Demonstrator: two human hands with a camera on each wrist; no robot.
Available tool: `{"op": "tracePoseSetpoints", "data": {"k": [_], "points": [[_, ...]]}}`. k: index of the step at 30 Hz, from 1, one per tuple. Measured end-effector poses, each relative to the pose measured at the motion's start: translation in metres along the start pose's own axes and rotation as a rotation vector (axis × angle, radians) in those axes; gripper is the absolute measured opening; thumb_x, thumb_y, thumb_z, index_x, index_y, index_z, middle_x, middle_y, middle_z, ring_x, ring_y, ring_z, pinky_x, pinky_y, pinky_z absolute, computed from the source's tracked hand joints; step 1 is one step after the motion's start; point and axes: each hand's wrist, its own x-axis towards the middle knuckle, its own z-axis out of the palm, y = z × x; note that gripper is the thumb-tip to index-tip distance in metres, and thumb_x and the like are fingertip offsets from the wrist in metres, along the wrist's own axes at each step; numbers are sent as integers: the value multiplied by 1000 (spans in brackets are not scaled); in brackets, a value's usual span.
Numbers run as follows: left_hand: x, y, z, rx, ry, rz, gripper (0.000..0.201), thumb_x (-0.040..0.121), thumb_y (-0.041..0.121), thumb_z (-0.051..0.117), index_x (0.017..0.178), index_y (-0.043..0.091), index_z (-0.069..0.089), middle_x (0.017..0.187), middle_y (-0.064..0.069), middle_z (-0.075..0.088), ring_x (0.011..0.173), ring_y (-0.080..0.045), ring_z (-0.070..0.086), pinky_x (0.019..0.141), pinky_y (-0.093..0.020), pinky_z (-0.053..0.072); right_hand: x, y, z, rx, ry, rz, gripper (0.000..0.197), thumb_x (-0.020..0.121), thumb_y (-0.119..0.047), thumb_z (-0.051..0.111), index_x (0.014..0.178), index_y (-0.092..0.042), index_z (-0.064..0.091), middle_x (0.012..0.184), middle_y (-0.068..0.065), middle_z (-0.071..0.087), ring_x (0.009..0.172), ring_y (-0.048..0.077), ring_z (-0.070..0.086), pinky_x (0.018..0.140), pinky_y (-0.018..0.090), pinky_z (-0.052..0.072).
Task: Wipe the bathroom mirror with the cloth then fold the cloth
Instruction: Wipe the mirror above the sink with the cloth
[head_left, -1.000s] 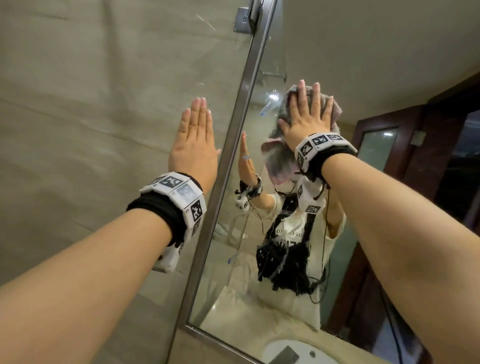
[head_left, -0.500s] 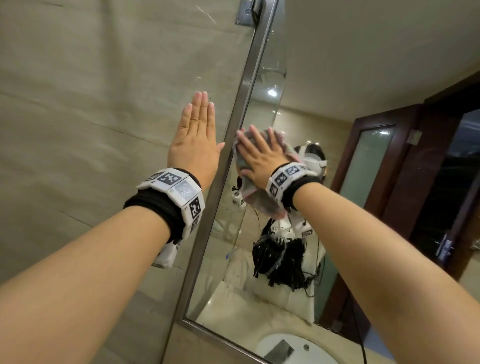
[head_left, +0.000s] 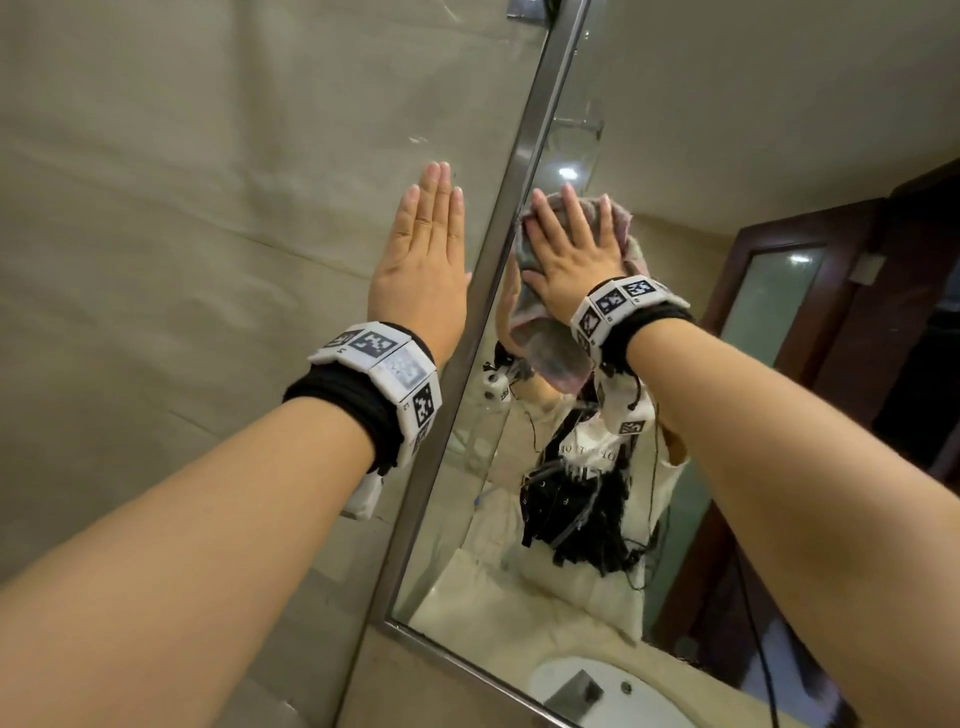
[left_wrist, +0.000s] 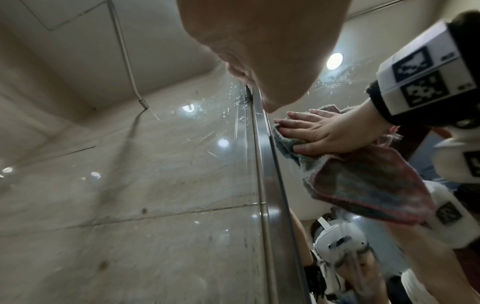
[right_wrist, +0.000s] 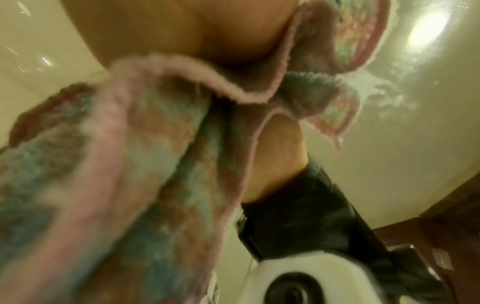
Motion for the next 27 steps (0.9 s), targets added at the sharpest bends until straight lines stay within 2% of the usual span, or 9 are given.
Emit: {"op": "tracePoseSetpoints", "data": {"k": [3,7,10,14,15,18,20,24,27], "points": [[-6,2,2,2,-13,11,64,99,35,8,146,-5,-7,156,-21,-3,146,-30,-2,116,-40,-5,-7,-20,10,1,-8,-37,68,97,-49,27,151,-16,1,158,3,-13,145,32,-14,114,55,-11],[-14,2,9,9,-30,8,63,102,32,17,145,-5,-10,156,-21,-6,145,-30,-5,114,-39,-9,-34,-53,30,32,-47,-101,71,96,-48,29,150,-16,-3,157,5,-18,143,31,-19,110,54,-17],[-15,3,11,35,-47,20,66,101,33,18,144,-7,-13,155,-22,-9,145,-31,-7,114,-40,-10,-59,-74,47,11,-114,-168,71,96,-47,33,151,-16,1,158,4,-15,144,31,-17,108,53,-19],[-16,3,14,55,-20,24,66,101,29,24,144,-6,-11,155,-23,-5,145,-33,-4,113,-41,-10,-66,-56,42,-27,-124,-282,63,99,-45,27,151,-22,1,159,0,-11,145,29,-13,107,48,-20],[-16,3,16,63,-16,30,66,101,29,24,144,-7,-11,155,-23,-4,145,-33,-3,113,-42,-10,-63,-42,39,-10,-97,-242,61,99,-43,25,151,-23,-1,158,-1,-13,145,29,-14,108,48,-20],[-16,3,19,99,-6,47,68,101,28,26,141,-8,-14,155,-25,-4,145,-35,-3,113,-43,-9,-58,11,24,96,7,117,59,100,-41,19,151,-23,-5,157,-1,-18,144,28,-18,110,50,-17],[-16,3,19,107,-3,46,67,101,27,28,143,-8,-11,155,-25,-4,145,-35,-3,114,-43,-8,-60,35,19,142,60,295,59,99,-43,17,150,-22,-5,158,-2,-16,145,27,-17,112,50,-14],[-17,4,19,98,-4,49,69,101,27,29,143,-8,-13,155,-25,-5,145,-35,-3,114,-43,-8,-65,32,25,142,108,410,61,99,-45,19,151,-20,1,159,0,-11,146,28,-12,114,53,-10],[-16,3,20,74,-6,53,71,100,26,30,140,-9,-17,155,-25,-5,145,-35,-3,114,-43,-7,-75,16,37,130,80,390,63,98,-47,19,150,-20,-3,158,1,-15,145,29,-15,112,53,-14]]}}
